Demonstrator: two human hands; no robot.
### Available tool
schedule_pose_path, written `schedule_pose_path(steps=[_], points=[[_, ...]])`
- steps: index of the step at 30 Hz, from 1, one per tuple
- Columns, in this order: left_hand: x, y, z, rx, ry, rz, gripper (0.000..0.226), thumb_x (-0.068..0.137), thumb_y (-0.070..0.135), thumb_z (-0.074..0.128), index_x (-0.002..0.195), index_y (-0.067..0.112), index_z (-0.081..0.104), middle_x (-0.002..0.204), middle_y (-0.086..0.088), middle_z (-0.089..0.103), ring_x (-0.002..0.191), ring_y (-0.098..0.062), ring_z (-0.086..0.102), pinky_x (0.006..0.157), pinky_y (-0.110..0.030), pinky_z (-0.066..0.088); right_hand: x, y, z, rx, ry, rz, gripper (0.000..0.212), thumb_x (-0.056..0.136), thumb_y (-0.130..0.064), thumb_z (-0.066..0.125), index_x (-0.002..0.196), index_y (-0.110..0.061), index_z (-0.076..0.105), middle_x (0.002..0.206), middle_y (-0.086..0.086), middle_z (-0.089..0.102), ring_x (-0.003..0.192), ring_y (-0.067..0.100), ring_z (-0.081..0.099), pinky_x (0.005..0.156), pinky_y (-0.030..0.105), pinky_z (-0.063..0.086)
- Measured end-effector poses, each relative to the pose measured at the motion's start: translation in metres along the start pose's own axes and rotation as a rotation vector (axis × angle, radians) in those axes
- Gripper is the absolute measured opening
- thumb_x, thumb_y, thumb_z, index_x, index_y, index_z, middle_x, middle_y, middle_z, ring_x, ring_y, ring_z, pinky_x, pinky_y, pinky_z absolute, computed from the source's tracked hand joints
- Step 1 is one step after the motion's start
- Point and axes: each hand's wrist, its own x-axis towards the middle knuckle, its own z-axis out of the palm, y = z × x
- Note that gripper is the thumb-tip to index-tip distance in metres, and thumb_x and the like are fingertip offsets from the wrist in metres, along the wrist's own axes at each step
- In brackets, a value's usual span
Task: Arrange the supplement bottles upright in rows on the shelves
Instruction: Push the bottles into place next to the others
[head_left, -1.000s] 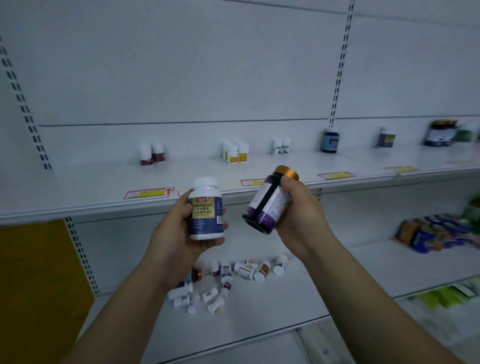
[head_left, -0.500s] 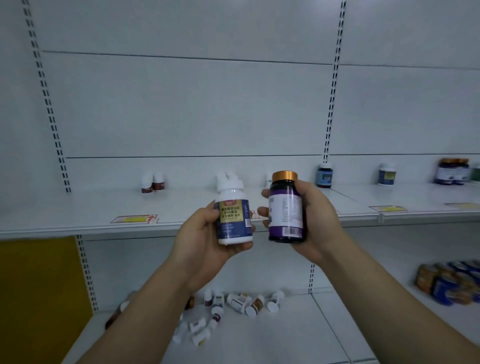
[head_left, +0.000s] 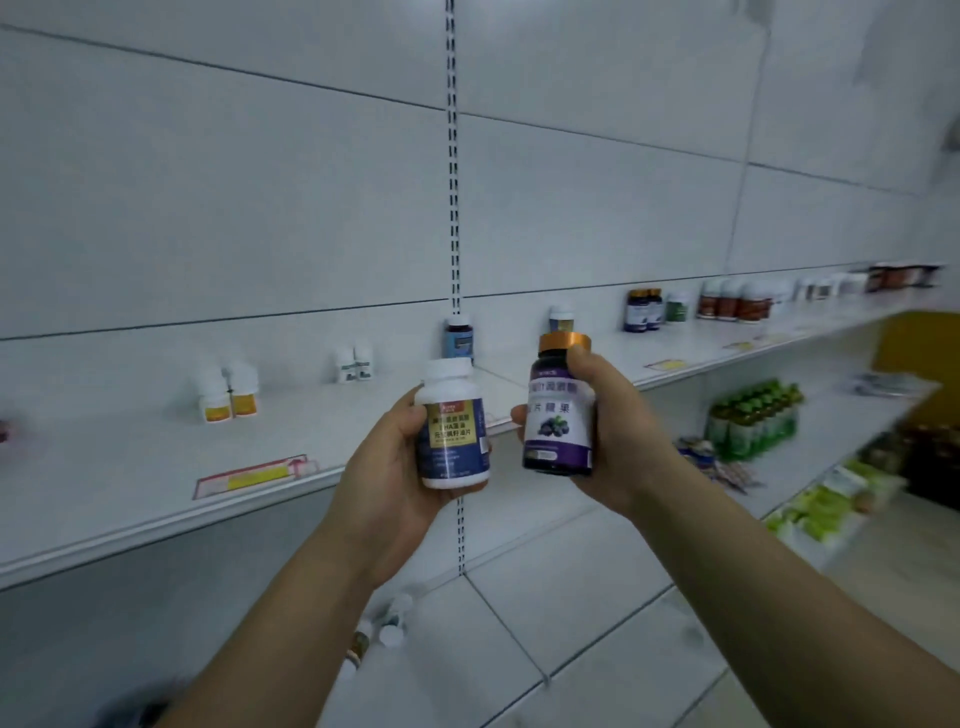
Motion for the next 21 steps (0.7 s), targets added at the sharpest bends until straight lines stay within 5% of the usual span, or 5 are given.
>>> schedule_pose_path(steps=[6,9,13,21], points=[[0.051,-0.043,0.053,-0.020,-0.095,-0.066,0.047,0.074,0.027,0.047,0.119,0.017,0.058,0.099,-0.011,0.067,0.086,-0.027,0.062,0.068,-0.038,0.055,-0.001,-0.041,-0.074,-0.157,0.115,-0.169,0.050,0.068,-0.021,0.071,0.115,-0.016,0.054,0.092,0.012,0.067,0.077,0.026,0.071,0.060,0.035,0.056],[0.082,-0.068,0.087,-0.016,-0.097,-0.076,0.034,0.086,0.015,0.042,0.117,0.018,0.057,0.099,-0.010,0.067,0.085,-0.027,0.063,0.068,-0.039,0.055,0.004,-0.066,-0.118,-0.151,0.150,-0.166,0.030,0.085,-0.013,0.061,0.114,-0.017,0.055,0.097,0.011,0.070,0.084,0.028,0.071,0.062,0.038,0.057],[0.133,-0.111,0.146,0.017,-0.140,-0.067,0.036,0.087,0.003,0.040,0.117,0.017,0.054,0.099,-0.010,0.065,0.084,-0.026,0.063,0.068,-0.039,0.055,0.015,-0.103,-0.192,-0.146,0.189,-0.150,0.026,0.088,-0.012,0.050,0.113,-0.014,0.054,0.091,0.010,0.068,0.073,0.022,0.069,0.062,0.033,0.057],[0.241,-0.201,0.259,0.096,-0.118,-0.106,0.046,0.087,-0.006,0.048,0.124,0.021,0.048,0.109,-0.011,0.063,0.091,-0.027,0.065,0.064,-0.036,0.056,0.046,-0.183,-0.343,-0.306,0.263,-0.187,0.019,0.083,-0.015,0.061,0.100,-0.026,0.060,0.076,0.006,0.066,0.068,0.023,0.063,0.066,0.041,0.054]])
